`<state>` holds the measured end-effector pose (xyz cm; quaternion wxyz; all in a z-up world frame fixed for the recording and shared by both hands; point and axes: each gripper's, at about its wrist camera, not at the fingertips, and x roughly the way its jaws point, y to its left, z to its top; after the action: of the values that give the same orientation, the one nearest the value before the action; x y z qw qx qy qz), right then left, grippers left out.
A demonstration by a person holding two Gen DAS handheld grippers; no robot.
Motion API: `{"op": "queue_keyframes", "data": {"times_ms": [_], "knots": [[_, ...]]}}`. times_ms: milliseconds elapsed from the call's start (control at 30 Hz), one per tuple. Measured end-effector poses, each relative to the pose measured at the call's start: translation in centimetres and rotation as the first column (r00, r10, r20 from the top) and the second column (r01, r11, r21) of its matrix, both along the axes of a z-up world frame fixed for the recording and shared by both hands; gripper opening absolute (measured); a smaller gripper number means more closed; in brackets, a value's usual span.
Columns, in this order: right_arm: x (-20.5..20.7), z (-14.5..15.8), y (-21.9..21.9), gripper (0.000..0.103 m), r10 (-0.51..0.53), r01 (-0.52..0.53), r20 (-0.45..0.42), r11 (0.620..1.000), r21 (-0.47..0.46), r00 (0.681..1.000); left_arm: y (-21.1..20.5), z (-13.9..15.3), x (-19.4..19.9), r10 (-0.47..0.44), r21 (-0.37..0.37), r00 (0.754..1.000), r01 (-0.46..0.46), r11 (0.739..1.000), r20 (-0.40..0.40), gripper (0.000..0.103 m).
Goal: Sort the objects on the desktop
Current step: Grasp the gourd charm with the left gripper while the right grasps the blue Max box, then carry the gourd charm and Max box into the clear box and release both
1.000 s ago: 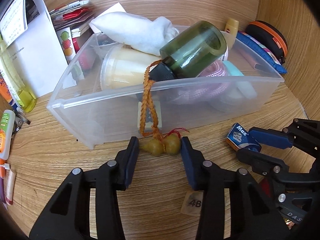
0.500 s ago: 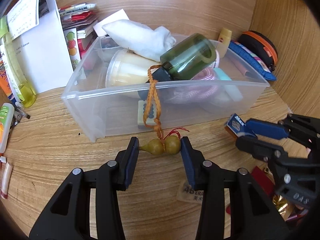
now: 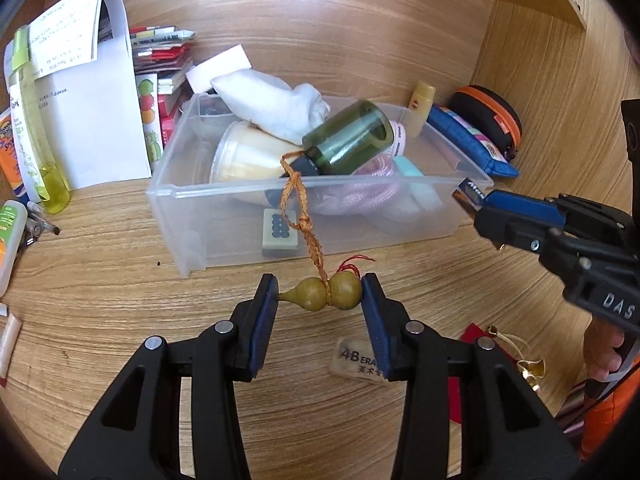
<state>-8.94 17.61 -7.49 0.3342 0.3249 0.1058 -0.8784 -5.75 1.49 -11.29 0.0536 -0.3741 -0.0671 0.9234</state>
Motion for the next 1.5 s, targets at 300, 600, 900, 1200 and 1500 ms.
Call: {"op": "queue_keyframes", "data": {"times_ms": [300, 600, 900, 1200, 1500], "knots": [[-0.6, 1.7, -0.1, 0.025, -0.002, 0.001, -0.021, 0.999, -0.049, 1.000, -0.9, 2.2, 0.3, -0.006, 0.025, 0.998, 0.008, 1.000, -0.058, 0.042], [-1.9, 2.5, -0.5, 0.025, -0.018, 0.016, -0.032, 0.998, -0.064, 0.999, -2.0, 5.1, -0.6, 0.007, 0.003, 0.990, -0.007, 1.000, -0.138, 0.042], [-4.0, 1.7, -1.5, 0.025, -0.025, 0.025, -0.004, 0.998, -0.065, 1.000, -3.5, 5.6, -3.1, 0.036, -0.028, 0.988, -0.041, 0.999, -0.147, 0.042], [-6.4, -0.3, -2.5, 0.025, -0.074, 0.075, 0.020, 0.997, -0.027, 0.997, -4.9, 3.3, -5.2, 0.072, -0.021, 0.995, -0.074, 0.997, -0.074, 0.042], [-7.3, -1.3, -2.5, 0.025, -0.068, 0.070, 0.059, 0.997, -0.035, 0.996, -4.7, 2.8, -5.4, 0.070, -0.049, 0.995, -0.074, 0.996, -0.070, 0.043]]}}
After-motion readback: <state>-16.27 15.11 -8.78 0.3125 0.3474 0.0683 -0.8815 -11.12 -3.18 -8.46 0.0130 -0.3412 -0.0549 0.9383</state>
